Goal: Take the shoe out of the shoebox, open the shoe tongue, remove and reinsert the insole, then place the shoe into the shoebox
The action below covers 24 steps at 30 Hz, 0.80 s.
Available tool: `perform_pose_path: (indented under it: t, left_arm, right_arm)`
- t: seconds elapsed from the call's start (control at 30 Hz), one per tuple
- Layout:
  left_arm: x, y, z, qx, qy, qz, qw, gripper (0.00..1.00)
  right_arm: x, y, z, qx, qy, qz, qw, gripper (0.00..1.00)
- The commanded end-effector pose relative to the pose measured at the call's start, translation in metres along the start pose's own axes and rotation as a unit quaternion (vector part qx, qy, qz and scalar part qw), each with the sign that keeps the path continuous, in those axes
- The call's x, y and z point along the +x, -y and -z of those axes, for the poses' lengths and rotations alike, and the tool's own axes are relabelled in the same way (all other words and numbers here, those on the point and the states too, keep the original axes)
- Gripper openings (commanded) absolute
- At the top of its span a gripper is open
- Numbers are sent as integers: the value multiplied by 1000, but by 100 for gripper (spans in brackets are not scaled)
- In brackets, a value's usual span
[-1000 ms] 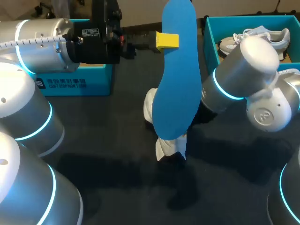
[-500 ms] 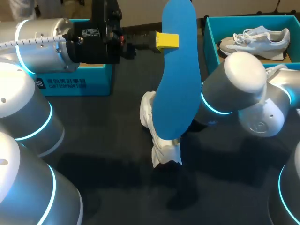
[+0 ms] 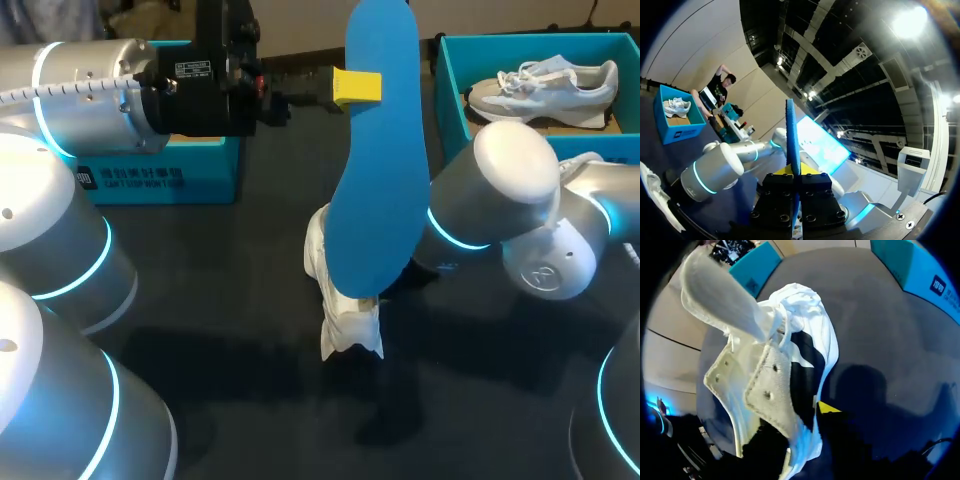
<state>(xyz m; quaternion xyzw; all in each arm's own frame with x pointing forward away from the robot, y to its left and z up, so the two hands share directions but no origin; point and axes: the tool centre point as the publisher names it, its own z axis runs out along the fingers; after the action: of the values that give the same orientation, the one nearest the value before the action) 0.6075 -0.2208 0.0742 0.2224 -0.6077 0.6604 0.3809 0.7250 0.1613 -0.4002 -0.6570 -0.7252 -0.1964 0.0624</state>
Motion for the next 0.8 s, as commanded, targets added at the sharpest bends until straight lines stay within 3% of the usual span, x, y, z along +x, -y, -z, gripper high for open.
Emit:
perform_pose_path:
  t: [0.03,0.43,0.8]
  left_arm:
    - [-1,-1,0,-1,0,0,1000,0]
    - [-1,-1,0,-1,0,0,1000,0]
    - [-1,-1,0,-1,0,0,1000,0]
  right_arm:
    - [-1,3,14,8,-20,-20,1000,100]
    - [7,9,71,29,-107,-42,993,100]
    - [7,9,71,29,-107,-42,993,100]
